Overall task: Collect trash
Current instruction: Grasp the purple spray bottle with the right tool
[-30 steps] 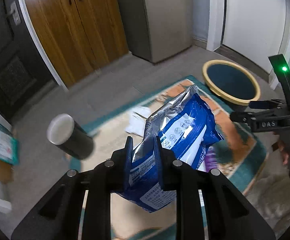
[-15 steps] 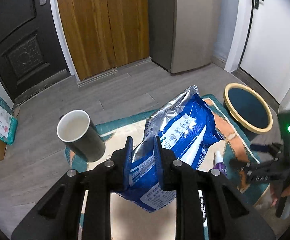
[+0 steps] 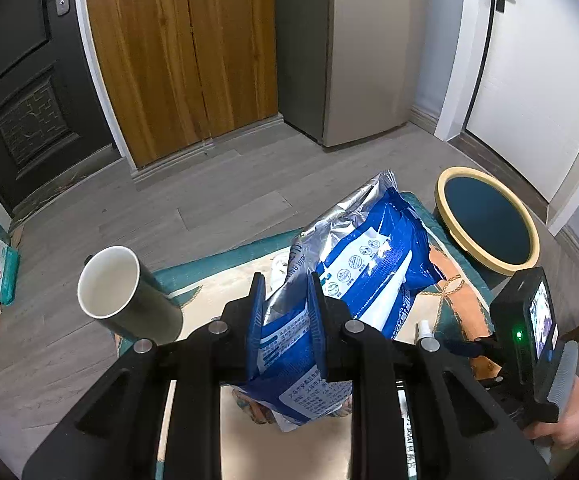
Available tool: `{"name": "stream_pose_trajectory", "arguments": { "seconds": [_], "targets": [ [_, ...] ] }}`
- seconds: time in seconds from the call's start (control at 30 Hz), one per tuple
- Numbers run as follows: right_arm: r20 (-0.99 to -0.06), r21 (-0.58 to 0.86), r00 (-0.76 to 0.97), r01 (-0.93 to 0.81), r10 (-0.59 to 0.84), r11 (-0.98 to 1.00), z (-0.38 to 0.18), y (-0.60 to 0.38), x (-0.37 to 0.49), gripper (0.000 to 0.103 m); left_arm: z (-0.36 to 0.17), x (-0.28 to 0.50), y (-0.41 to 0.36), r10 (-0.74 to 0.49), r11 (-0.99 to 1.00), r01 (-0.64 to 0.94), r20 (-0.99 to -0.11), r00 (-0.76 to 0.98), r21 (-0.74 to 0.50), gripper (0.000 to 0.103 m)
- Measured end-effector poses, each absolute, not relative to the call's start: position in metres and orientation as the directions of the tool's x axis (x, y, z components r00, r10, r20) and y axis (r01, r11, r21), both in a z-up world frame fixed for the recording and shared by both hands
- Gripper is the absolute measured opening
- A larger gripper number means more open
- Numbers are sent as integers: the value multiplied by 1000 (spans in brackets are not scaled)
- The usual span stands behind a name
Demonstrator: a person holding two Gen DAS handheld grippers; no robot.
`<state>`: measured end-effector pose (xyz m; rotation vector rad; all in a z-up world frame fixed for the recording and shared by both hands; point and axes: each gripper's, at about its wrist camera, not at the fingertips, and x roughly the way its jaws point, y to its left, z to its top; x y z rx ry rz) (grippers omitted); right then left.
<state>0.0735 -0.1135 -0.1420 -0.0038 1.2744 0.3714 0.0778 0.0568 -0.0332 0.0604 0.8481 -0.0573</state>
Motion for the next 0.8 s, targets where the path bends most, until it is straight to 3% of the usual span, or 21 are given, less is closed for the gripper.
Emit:
{"name": "stream_pose_trajectory", "arguments": {
  "seconds": [0.13, 0.2, 0.4, 0.47, 0.8],
  "targets": [
    [-929, 228, 234, -252, 288, 940, -146, -117, 78, 55, -35, 80, 57, -26, 996, 78, -754, 656, 33, 21],
    [-930, 237, 228, -228, 289, 944, -145, -122, 81, 46, -35, 81, 57, -24, 997, 75, -755, 655, 34, 21],
    [-944, 183, 217, -276, 246, 944, -148, -116, 71, 46, -36, 85, 57, -20, 997, 71, -759, 650, 35, 21],
    [-944, 177, 221, -290, 246, 940, -146, -114, 72, 37, -36, 85, 55, -20, 997, 73, -759, 651, 36, 21],
    [-902, 127, 361, -297, 235, 946, -110, -130, 78, 36, -34, 84, 56, -24, 997, 73, -750, 660, 33, 21]
  ]
}}
